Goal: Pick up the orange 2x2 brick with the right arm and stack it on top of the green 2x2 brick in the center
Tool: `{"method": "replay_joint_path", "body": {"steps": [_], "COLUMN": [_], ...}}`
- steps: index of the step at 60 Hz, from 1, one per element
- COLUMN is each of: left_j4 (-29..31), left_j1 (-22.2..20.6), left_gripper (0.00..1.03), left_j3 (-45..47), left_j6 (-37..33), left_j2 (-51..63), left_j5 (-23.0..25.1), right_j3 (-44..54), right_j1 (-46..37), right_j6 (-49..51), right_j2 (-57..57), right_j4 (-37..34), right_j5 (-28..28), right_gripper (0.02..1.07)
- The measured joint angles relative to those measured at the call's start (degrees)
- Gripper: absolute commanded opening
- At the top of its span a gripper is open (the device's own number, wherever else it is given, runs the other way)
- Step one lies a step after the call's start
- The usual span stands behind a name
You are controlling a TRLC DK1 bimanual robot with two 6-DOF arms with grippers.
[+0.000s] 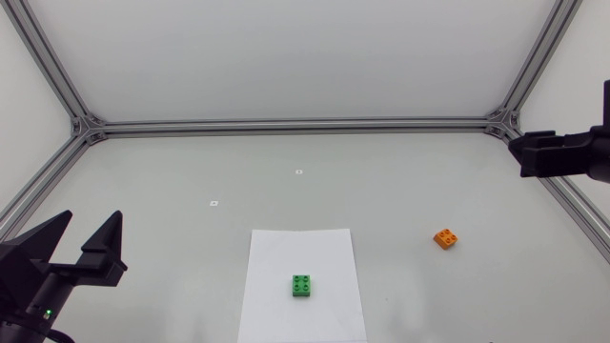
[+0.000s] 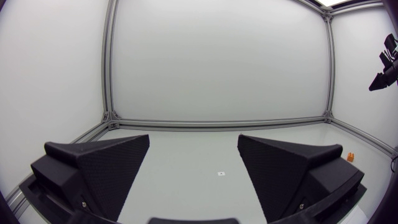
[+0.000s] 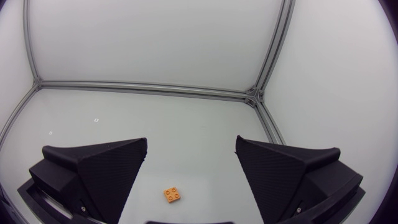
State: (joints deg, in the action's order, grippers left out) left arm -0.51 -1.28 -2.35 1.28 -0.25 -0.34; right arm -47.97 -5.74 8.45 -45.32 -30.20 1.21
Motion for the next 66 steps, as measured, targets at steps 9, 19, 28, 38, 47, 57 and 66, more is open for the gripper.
{"method": "replay_joint_path", "body": {"steps": [9, 19, 28, 38, 47, 57, 66], "left_j4": [0.0, 0.0, 0.0, 0.0, 0.0, 0.0, 0.0], "left_j1": [0.0, 0.0, 0.0, 0.0, 0.0, 0.0, 0.0], "left_gripper": [0.99, 0.99, 0.99, 0.99, 0.99, 0.99, 0.99], "left_j3": [0.0, 0.0, 0.0, 0.0, 0.0, 0.0, 0.0], "left_j6": [0.0, 0.0, 0.0, 0.0, 0.0, 0.0, 0.0], "left_j2": [0.0, 0.0, 0.0, 0.0, 0.0, 0.0, 0.0], "left_j5": [0.0, 0.0, 0.0, 0.0, 0.0, 0.0, 0.0], "right_j3": [-2.4, -3.5, -5.2, -6.3, -7.9, -8.0, -9.6], "right_j1": [0.0, 0.0, 0.0, 0.0, -1.1, -1.7, -2.9], "right_j6": [10.4, 14.6, 17.2, 19.1, 21.0, 23.4, 24.8], "right_j2": [-4.8, -10.1, -17.0, -21.6, -25.7, -30.7, -36.6], "right_j4": [-3.7, -5.7, -9.5, -9.5, -11.6, -11.6, -13.5], "right_j5": [1.1, 2.3, 4.9, 5.0, 6.4, 7.6, 10.1], "right_gripper": [1.03, 1.02, 1.02, 1.02, 1.02, 1.02, 1.02]}}
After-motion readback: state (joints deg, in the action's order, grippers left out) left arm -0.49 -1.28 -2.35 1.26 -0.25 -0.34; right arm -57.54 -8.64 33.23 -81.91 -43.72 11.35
